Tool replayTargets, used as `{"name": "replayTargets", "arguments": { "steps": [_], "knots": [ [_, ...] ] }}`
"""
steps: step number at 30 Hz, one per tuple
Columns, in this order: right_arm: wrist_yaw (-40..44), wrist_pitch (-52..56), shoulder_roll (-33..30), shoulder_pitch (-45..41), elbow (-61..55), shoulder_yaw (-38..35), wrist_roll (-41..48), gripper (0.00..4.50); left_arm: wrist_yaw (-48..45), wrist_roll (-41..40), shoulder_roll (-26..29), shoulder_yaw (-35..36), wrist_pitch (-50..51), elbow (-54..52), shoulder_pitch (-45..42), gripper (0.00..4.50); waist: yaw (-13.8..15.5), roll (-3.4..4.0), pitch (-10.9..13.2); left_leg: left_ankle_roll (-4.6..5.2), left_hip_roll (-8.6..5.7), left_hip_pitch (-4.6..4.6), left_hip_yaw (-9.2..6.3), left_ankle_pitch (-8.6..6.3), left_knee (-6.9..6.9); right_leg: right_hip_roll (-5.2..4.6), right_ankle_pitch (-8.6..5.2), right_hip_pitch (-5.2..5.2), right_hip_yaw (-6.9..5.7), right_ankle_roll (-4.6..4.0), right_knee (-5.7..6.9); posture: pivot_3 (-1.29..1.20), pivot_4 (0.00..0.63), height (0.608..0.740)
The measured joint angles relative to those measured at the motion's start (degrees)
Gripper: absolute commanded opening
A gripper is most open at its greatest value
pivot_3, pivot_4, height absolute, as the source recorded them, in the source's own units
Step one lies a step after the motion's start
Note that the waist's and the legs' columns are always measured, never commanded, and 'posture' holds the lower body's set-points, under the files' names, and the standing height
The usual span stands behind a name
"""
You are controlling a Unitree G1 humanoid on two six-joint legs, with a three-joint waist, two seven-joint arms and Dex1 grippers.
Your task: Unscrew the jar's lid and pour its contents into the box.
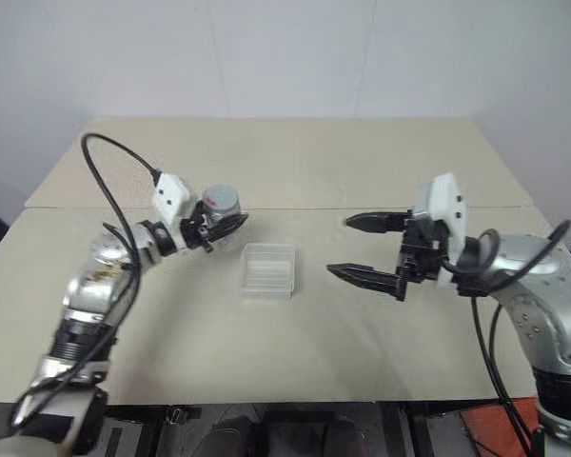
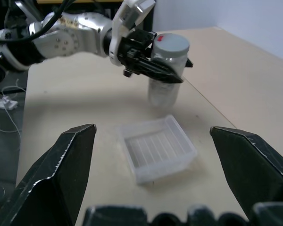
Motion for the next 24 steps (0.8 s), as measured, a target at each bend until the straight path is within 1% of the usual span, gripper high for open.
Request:
{"name": "replayTargets", "arguments": {
  "steps": [2,3,6,11,15,19,24],
  "knots": [
    [-1.1,0.7,1.3,-2.1,0.0,1.1,0.0,4.5,-8.0,-3.6,2.8,0.6,0.7,0.6,-1.0,2.09,0.2,0.0,0.0,0.0,0.0,-0.05,0.0,0.0,0.0,0.03,0.0,-0.04,-0.05,0.0,-0.02,0.0,0.15,0.74],
    [-1.8,1.4,2.2,-3.2,0.0,1.9,0.1,4.5,-11.8,-5.4,3.4,0.9,0.7,0.7,-1.5,2.09,0.3,0.0,0.0,0.0,0.01,-0.06,0.0,0.0,0.01,0.04,0.0,-0.03,-0.07,0.0,-0.03,0.0,0.15,0.74],
    [-4.0,3.3,4.9,-5.7,0.0,3.5,1.5,4.5,-18.5,-8.2,2.0,0.4,0.4,1.1,-2.2,2.09,0.7,0.0,0.0,0.01,-0.01,-0.09,-0.02,0.0,0.05,0.04,0.0,-0.01,-0.09,0.0,-0.03,0.0,0.15,0.74],
    [-10.2,8.1,9.2,-11.6,-0.3,7.9,1.8,4.5,-23.0,-7.6,-3.9,-4.2,-2.2,6.3,-5.6,2.09,0.5,0.0,0.0,0.06,0.0,-0.27,-0.11,-0.03,0.32,0.15,0.0,-0.06,-0.11,0.0,0.07,0.0,0.15,0.74],
    [-14.8,11.5,11.9,-16.2,0.7,11.3,0.1,4.5,-25.3,-7.1,-6.7,-5.5,-4.4,10.3,-9.5,2.09,0.3,0.0,0.0,0.07,-0.02,-0.5,-0.09,-0.03,0.34,0.17,0.01,-0.37,-0.06,0.0,0.13,0.0,0.15,0.74],
    [-17.9,13.8,14.1,-19.5,1.8,13.1,-0.9,4.5,-27.1,-5.9,-7.7,-6.0,-6.5,13.5,-11.3,2.09,0.3,0.01,0.0,0.03,-0.05,-0.82,-0.06,0.0,0.36,0.2,0.01,-0.78,-0.06,0.01,0.25,0.0,0.15,0.74],
    [-20.3,15.0,16.3,-21.2,3.2,15.5,-3.7,4.5,-29.2,-5.0,-8.1,-6.5,-8.2,16.1,-11.8,2.09,0.1,0.01,0.0,0.0,-0.05,-0.86,-0.08,0.02,0.37,0.23,0.01,-0.8,-0.11,0.01,0.25,0.0,0.15,0.74]
  ]
}}
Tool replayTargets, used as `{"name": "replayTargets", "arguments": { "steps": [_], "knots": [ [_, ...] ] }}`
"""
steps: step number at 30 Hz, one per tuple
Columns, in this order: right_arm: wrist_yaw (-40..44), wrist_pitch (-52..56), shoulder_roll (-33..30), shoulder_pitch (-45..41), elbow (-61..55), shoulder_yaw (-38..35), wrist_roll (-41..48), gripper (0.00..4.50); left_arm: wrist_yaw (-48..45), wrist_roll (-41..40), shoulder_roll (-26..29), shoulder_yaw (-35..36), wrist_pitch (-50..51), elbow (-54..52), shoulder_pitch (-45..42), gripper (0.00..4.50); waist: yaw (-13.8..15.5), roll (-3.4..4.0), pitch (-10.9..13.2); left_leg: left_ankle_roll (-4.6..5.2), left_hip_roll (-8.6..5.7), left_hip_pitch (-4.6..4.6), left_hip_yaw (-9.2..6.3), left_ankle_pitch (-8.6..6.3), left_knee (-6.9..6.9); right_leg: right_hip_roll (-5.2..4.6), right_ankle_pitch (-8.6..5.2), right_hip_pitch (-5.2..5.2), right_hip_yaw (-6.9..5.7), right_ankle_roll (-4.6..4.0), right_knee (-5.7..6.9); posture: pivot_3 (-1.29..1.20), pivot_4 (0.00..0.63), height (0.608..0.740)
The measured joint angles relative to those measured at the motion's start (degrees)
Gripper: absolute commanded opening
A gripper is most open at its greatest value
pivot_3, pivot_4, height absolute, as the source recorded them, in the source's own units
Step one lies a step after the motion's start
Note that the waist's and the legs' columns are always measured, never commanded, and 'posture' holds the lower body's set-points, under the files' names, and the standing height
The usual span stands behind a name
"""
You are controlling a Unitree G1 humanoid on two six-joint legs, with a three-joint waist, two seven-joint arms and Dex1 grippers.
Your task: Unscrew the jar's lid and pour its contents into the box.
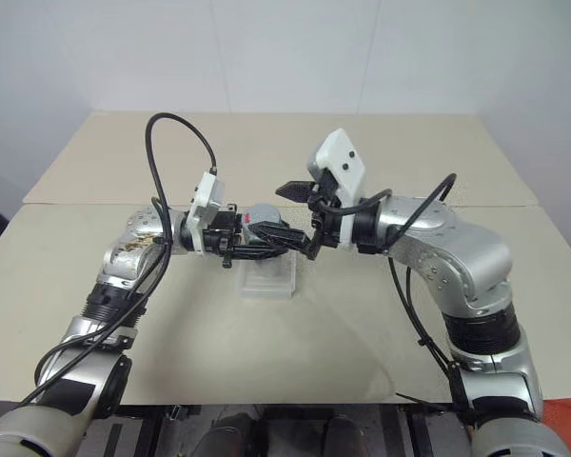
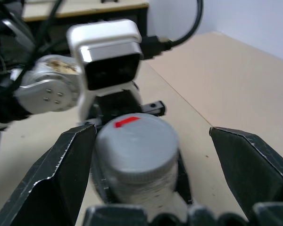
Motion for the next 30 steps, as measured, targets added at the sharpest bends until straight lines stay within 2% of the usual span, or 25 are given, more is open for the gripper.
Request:
{"name": "replayTargets", "arguments": {
  "steps": [13,16,20,23,25,30],
  "knots": [
    [-0.9,1.1,3.9,-1.7,1.7,1.8,-3.2,4.5,-0.5,0.5,0.4,0.3,-1.1,0.7,-1.1,2.09,-0.4,0.0,0.0,0.01,0.03,0.01,-0.01,0.0,0.02,0.0,0.0,-0.01,0.03,0.0,0.06,0.0,0.15,0.74],
    [-0.9,1.5,4.3,-1.7,1.7,1.8,-3.2,3.92,-0.1,0.6,0.6,0.5,-1.1,0.2,-0.7,2.09,-0.5,0.0,0.0,0.01,0.04,0.01,-0.01,0.0,0.03,-0.01,0.0,-0.01,0.03,0.0,0.06,0.0,0.15,0.74],
    [0.0,1.8,4.7,-1.7,1.5,1.8,-2.6,2.79,0.4,0.6,0.8,1.0,-0.9,-0.9,-0.3,2.09,-0.6,0.01,0.0,0.0,0.04,0.02,-0.01,0.0,0.03,0.0,0.0,-0.01,0.03,0.0,0.08,0.0,0.15,0.74],
    [0.8,1.7,4.7,-1.7,1.7,1.8,-2.6,2.79,0.2,0.6,1.1,1.0,-0.9,-1.3,-0.1,2.09,-0.7,0.01,0.0,0.0,0.04,0.03,-0.01,0.0,0.03,0.0,0.0,-0.01,0.03,0.0,0.09,0.0,0.15,0.74],
    [4.0,0.4,4.1,-1.8,2.8,1.9,-2.6,2.79,-0.5,0.6,1.2,0.8,-0.8,-1.6,-0.1,2.09,-0.7,0.01,0.0,0.0,0.01,0.03,-0.01,0.0,0.03,0.0,0.0,0.0,0.03,0.0,0.09,0.0,0.15,0.74],
    [21.2,-10.6,1.0,-2.7,10.9,3.9,-4.6,2.79,-4.3,-0.1,1.3,-0.5,0.1,-3.1,0.0,2.09,-0.9,0.01,0.0,0.02,-0.04,0.04,0.01,-0.01,0.04,0.02,0.0,0.0,0.05,0.0,0.07,0.0,0.15,0.74]
  ]
}}
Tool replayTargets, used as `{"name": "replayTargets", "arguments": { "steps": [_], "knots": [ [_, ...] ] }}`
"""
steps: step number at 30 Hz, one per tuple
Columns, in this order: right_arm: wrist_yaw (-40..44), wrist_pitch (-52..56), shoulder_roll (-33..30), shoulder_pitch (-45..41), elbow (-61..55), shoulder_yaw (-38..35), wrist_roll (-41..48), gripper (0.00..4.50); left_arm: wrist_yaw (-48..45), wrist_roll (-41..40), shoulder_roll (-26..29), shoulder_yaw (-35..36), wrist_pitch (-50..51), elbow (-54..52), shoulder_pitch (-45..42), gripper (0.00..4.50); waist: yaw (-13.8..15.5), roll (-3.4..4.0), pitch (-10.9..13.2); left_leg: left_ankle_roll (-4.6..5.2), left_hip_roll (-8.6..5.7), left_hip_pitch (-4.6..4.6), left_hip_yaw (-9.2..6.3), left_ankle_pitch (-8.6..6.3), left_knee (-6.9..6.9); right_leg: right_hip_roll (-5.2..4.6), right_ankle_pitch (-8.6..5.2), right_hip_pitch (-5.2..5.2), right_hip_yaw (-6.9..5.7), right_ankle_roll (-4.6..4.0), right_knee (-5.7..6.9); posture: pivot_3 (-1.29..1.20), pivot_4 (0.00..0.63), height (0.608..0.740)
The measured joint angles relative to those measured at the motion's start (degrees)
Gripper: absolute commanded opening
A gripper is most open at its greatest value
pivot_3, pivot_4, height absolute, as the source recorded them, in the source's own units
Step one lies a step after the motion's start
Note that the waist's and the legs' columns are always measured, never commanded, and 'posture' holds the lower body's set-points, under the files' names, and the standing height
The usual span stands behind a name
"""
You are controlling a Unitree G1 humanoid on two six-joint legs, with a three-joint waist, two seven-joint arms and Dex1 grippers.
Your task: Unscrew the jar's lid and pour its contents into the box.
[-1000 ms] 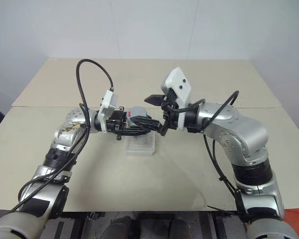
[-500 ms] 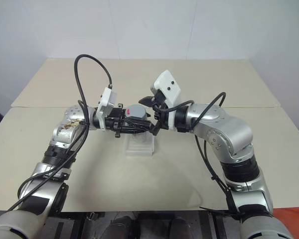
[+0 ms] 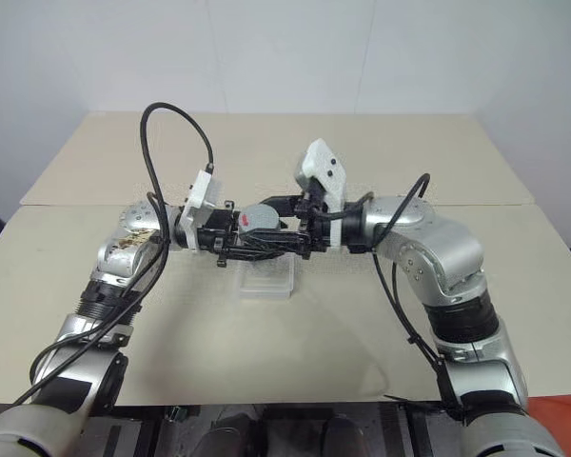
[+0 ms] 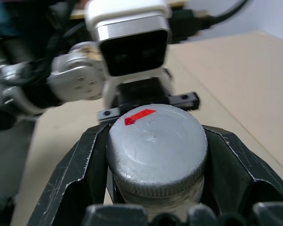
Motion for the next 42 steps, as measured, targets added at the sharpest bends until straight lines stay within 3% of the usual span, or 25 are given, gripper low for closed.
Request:
{"name": "replayTargets", "arguments": {
  "steps": [6,9,13,18,19,24,30,37,42],
  "knots": [
    [25.1,-18.0,3.2,-9.0,22.2,6.0,-6.1,2.79,-3.7,-0.5,0.5,-0.3,1.4,-1.3,1.7,2.09,-1.0,0.01,0.0,-0.03,0.05,0.11,0.03,0.02,0.0,0.08,0.0,-0.02,0.08,0.0,0.13,0.0,0.15,0.74],
    [31.4,-22.3,6.5,-13.1,30.9,6.8,-8.3,2.79,-3.9,-0.5,0.6,0.2,1.7,-1.5,2.0,2.09,-1.1,0.01,0.0,-0.05,0.08,0.1,0.05,0.03,0.02,0.05,0.0,-0.09,0.07,0.0,0.24,0.0,0.15,0.74],
    [32.9,-26.1,10.4,-16.8,38.1,7.1,-10.2,2.79,-3.6,-0.5,1.7,2.2,2.0,-1.6,2.6,2.09,-1.3,0.03,0.0,-0.09,0.11,0.12,0.03,0.05,0.02,0.0,0.0,-0.11,0.0,0.0,0.37,0.0,0.15,0.74],
    [32.6,-27.3,11.7,-17.1,39.6,7.3,-12.8,4.37,-3.2,-0.6,1.8,2.7,2.9,-3.0,3.5,2.09,-0.8,0.04,0.0,-0.1,0.1,0.1,0.01,0.06,0.04,-0.04,0.0,-0.12,-0.06,0.0,0.4,0.0,0.15,0.74],
    [32.3,-26.9,11.7,-17.1,39.3,7.3,-13.0,4.44,-3.0,-0.6,1.7,2.7,3.1,-3.6,3.6,2.09,-0.7,0.04,0.0,-0.11,0.11,0.1,0.01,0.06,0.04,-0.04,0.0,-0.12,-0.07,0.0,0.4,0.0,0.15,0.74],
    [25.6,-22.0,7.6,-12.3,30.4,4.7,-13.7,4.44,-0.2,-0.5,2.0,3.4,3.7,-4.5,3.6,2.09,-0.2,0.04,0.0,-0.12,0.11,0.1,0.0,0.06,0.04,-0.08,0.0,-0.13,-0.1,0.0,0.45,0.0,0.15,0.74],
    [13.3,-10.2,0.9,-2.1,12.3,-4.5,-10.6,4.44,4.7,-0.4,3.1,8.3,3.7,2.6,1.7,2.09,-0.2,0.04,0.0,-0.12,0.11,0.09,0.03,0.06,0.02,-0.1,0.0,-0.14,-0.11,0.0,0.43,0.0,0.15,0.74],
    [-4.5,1.4,5.8,1.4,-5.2,-7.3,-7.7,4.44,5.4,-0.1,2.1,8.0,2.2,6.4,-0.7,2.09,-0.4,0.04,0.0,-0.12,0.09,0.13,0.06,0.07,0.03,-0.08,0.0,-0.14,-0.06,0.0,0.45,0.0,0.15,0.74],
    [-16.2,5.7,11.9,-1.4,-4.5,-3.5,-10.9,4.44,5.1,0.3,1.0,7.0,2.0,6.6,-1.6,2.09,-0.3,0.04,0.0,-0.12,0.03,0.11,0.06,0.07,0.03,-0.08,0.0,-0.16,-0.06,0.0,0.45,0.0,0.15,0.74]
  ]
}}
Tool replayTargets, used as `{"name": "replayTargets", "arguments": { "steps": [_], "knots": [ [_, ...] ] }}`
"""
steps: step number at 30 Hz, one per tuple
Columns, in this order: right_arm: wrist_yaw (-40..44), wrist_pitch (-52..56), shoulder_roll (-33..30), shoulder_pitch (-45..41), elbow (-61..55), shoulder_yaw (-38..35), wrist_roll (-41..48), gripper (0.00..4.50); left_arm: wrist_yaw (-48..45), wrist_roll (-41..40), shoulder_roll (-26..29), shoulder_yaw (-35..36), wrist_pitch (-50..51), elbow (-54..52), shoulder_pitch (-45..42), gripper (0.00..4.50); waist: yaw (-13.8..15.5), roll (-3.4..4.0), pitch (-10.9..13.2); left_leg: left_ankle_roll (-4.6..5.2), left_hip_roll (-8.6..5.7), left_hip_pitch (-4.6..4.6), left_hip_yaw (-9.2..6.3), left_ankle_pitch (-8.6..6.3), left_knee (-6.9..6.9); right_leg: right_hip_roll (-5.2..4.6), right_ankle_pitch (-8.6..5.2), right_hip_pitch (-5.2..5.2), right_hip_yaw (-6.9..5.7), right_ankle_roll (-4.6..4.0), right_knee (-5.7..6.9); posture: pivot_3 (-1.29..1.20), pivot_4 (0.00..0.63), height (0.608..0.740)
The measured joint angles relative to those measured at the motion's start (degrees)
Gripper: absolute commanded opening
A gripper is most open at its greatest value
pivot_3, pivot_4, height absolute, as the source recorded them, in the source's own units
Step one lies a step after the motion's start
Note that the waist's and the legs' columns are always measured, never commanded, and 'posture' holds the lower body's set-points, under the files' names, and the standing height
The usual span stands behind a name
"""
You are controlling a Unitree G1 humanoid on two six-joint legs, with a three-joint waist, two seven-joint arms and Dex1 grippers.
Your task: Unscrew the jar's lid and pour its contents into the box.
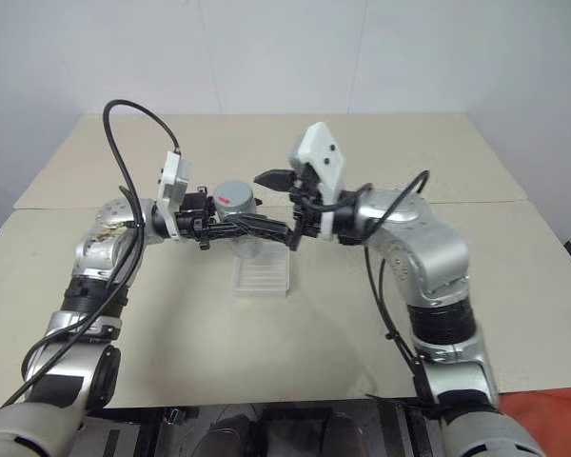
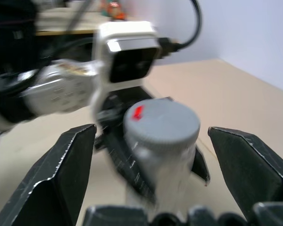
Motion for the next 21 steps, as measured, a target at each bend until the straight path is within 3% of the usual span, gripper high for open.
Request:
{"name": "replayTargets", "arguments": {
  "steps": [12,21],
  "knots": [
    [-6.3,1.1,3.6,-3.3,4.1,3.3,-2.3,4.44,0.1,0.8,0.3,-0.2,0.3,0.3,0.0,2.09,-0.2,0.0,0.0,0.0,-0.02,-0.02,-0.02,0.0,-0.01,0.03,0.0,-0.02,-0.03,0.0,0.0,0.0,0.15,0.74],
    [-3.8,1.0,-0.2,-2.5,3.0,3.1,-0.5,4.44,0.1,1.4,0.5,-0.3,0.3,0.0,0.0,2.09,-0.1,0.0,0.0,0.0,0.0,-0.02,-0.03,0.0,-0.01,0.02,0.0,-0.02,-0.02,0.0,-0.01,0.0,0.15,0.74]
  ]
}}
